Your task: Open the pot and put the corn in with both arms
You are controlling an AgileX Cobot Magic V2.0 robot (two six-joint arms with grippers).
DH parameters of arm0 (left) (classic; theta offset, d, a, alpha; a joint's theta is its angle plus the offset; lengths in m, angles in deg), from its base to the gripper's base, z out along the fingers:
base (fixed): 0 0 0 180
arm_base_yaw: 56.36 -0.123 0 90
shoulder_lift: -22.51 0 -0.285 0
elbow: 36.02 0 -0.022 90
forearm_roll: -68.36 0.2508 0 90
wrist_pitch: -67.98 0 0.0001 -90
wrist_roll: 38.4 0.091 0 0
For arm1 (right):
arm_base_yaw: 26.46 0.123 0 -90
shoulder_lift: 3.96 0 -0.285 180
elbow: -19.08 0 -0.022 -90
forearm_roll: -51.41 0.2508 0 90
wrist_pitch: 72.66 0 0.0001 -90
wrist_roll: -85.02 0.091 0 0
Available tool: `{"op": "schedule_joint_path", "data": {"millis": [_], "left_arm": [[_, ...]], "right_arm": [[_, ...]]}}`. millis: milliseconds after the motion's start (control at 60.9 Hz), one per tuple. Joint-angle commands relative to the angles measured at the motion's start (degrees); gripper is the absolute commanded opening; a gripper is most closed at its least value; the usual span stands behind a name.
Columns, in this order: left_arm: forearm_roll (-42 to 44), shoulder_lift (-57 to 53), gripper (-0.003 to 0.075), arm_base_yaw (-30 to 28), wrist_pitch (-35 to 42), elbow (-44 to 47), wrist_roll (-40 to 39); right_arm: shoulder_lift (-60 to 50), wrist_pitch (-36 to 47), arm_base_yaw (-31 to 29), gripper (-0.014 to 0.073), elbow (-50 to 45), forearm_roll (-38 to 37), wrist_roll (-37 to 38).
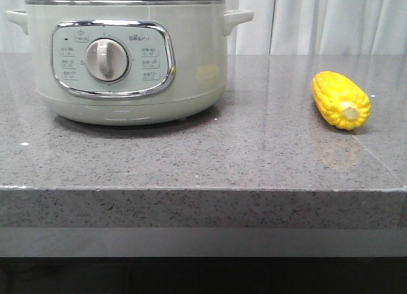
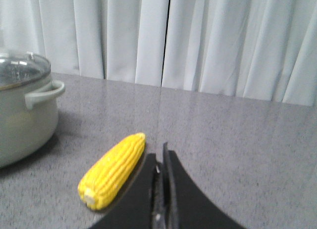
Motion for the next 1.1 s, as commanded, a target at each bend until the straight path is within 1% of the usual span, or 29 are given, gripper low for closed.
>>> {"op": "schedule_joint_path", "data": {"millis": [0,82,164,213,246,263,279,296,312,328,345,361,378,394,411,427,443,460,493,509,591,723,821,1002,1084], "left_arm": [[0.0,6.5,-0.0018,-0.1,2.5,-5.6,-0.2],[0.1,9.9,-0.0018,-0.1,2.6,-7.5,-0.2],[1.9,11.4,-0.0011,-0.1,3.0,-8.1,-0.2],[4.2,11.7,0.0024,-0.1,3.0,-8.1,-0.2],[6.3,11.8,0.0074,-0.1,2.8,-8.1,-0.2],[7.1,11.8,0.0100,-0.1,2.7,-8.1,-0.2],[8.0,11.8,0.0143,-0.1,2.7,-8.1,-0.2],[8.6,11.8,0.0174,-0.1,2.6,-8.1,-0.2],[9.2,11.8,0.0227,-0.1,2.6,-8.1,-0.2],[9.6,11.8,0.0264,-0.1,2.6,-8.1,-0.2],[10.0,11.8,0.0302,-0.1,2.6,-8.1,-0.2],[10.2,11.8,0.0360,-0.1,2.7,-8.1,-0.2],[10.2,11.8,0.0398,-0.1,2.7,-8.1,-0.2],[10.2,11.8,0.0451,-0.1,2.9,-8.1,-0.2],[10.2,11.8,0.0499,-0.1,3.2,-8.1,-0.2],[10.1,11.8,0.0539,-0.1,3.3,-8.1,-0.2],[10.1,11.8,0.0561,-0.1,3.5,-8.1,-0.2],[9.9,11.9,0.0587,0.0,3.8,-8.1,-0.2],[9.1,11.9,0.0608,0.0,4.3,-8.1,-0.2],[8.1,12.0,0.0616,0.1,4.5,-8.1,-0.2],[6.7,12.8,0.0612,0.5,4.2,-8.5,-0.2],[6.7,17.4,0.0606,2.5,-0.9,-13.6,0.0],[6.7,23.0,0.0606,5.9,-5.3,-19.9,0.0],[6.7,34.8,0.0601,14.4,-11.3,-32.7,0.0],[4.7,40.2,0.0601,17.7,-14.8,-38.8,0.0]], "right_arm": [[6.0,3.1,-0.2,-0.0059,5.5,-0.4,-0.4],[9.9,2.7,-0.2,-0.0059,8.2,-0.4,-0.4],[11.8,3.1,-0.2,-0.0055,8.7,-0.4,-0.4],[11.9,3.0,-0.2,-0.0025,8.7,-0.4,-0.4],[11.9,2.9,-0.2,0.0011,8.7,-0.4,-0.4],[11.9,2.9,-0.2,0.0049,8.7,-0.4,-0.4],[11.9,2.9,-0.2,0.0080,8.7,-0.4,-0.4],[11.9,2.9,-0.2,0.0132,8.7,-0.4,-0.4],[11.9,2.9,-0.2,0.0171,8.7,-0.4,-0.4],[11.9,2.9,-0.2,0.0236,8.7,-0.4,-0.4],[11.9,2.9,-0.2,0.0280,8.7,-0.4,-0.4],[11.9,2.9,-0.2,0.0325,8.7,-0.4,-0.4],[11.9,2.9,-0.2,0.0392,8.7,-0.4,-0.4],[11.9,2.9,-0.2,0.0433,8.7,-0.4,-0.4],[11.9,2.9,-0.2,0.0507,8.7,-0.4,-0.4],[11.9,2.9,-0.2,0.0540,8.7,-0.4,-0.4],[11.9,2.8,-0.2,0.0584,8.7,-0.4,-0.4],[11.9,2.8,-0.2,0.0610,8.7,-0.4,-0.4],[11.9,2.8,-0.2,0.0659,8.7,-0.4,-0.4],[11.9,2.8,-0.2,0.0669,8.7,-0.4,-0.4],[11.9,2.9,-0.2,0.0644,8.7,-0.4,-0.4],[11.9,2.9,-0.2,0.0643,8.7,-0.4,-0.4],[11.9,2.9,-0.2,0.0643,8.7,-0.4,-0.4],[11.9,2.9,-0.2,0.0643,8.7,-0.4,-0.4],[11.9,2.8,-0.2,0.0643,8.7,-0.4,-0.4]]}}
